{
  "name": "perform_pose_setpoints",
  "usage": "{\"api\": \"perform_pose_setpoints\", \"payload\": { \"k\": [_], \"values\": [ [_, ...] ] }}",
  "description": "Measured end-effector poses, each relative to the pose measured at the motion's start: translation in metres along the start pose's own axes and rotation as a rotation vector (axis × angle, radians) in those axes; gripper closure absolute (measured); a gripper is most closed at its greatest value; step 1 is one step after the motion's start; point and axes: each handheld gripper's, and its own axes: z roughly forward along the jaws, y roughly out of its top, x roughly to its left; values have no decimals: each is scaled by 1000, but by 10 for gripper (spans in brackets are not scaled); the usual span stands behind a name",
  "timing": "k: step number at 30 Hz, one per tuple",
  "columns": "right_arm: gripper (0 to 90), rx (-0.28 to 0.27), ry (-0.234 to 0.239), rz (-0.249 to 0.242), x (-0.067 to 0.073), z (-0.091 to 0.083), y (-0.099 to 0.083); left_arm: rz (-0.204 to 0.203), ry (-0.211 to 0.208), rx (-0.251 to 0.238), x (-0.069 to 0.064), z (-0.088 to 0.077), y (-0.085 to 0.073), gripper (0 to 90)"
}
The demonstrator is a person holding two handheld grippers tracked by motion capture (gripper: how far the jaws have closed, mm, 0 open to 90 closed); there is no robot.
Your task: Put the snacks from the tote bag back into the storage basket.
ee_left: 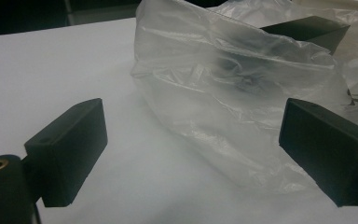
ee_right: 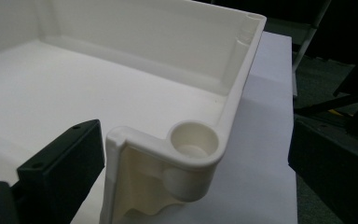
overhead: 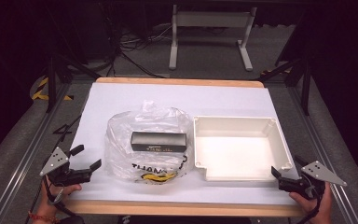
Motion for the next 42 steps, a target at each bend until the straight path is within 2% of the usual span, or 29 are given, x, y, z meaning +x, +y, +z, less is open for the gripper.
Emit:
{"api": "perform_pose_setpoints", "payload": {
  "k": [6, 13, 17, 19, 22, 24, 28, 33, 37, 42],
  "values": [
    [34, -10, -9, 18, -2, -3, 1, -3, 2, 1, 0, 0, 0, 86],
    [33, 0, -20, 13, -1, -4, 1, 1, -4, 1, 0, 0, 0, 85],
    [32, -5, -4, 8, 0, -3, 3, 7, -5, -10, 0, -1, -1, 86],
    [32, 6, -18, -1, 0, -3, 4, 6, -7, 1, 0, -1, 0, 86],
    [32, -2, -13, 2, 0, -4, 3, 8, -8, 6, 0, -1, 0, 85],
    [32, -7, -14, 8, -1, -5, 4, 6, -5, -5, 0, -1, 0, 85],
    [32, -8, -3, 1, -1, -5, 4, 10, -6, 4, 0, -1, 0, 85],
    [32, -19, -13, 3, 0, -9, 7, 9, -8, 5, 0, -1, 0, 85],
    [32, -19, -12, -13, 0, -10, 11, 8, -8, -4, 0, -1, 0, 85],
    [32, -23, 10, -24, 1, -11, 17, 8, -7, -5, 0, -1, 0, 85]
  ]
}}
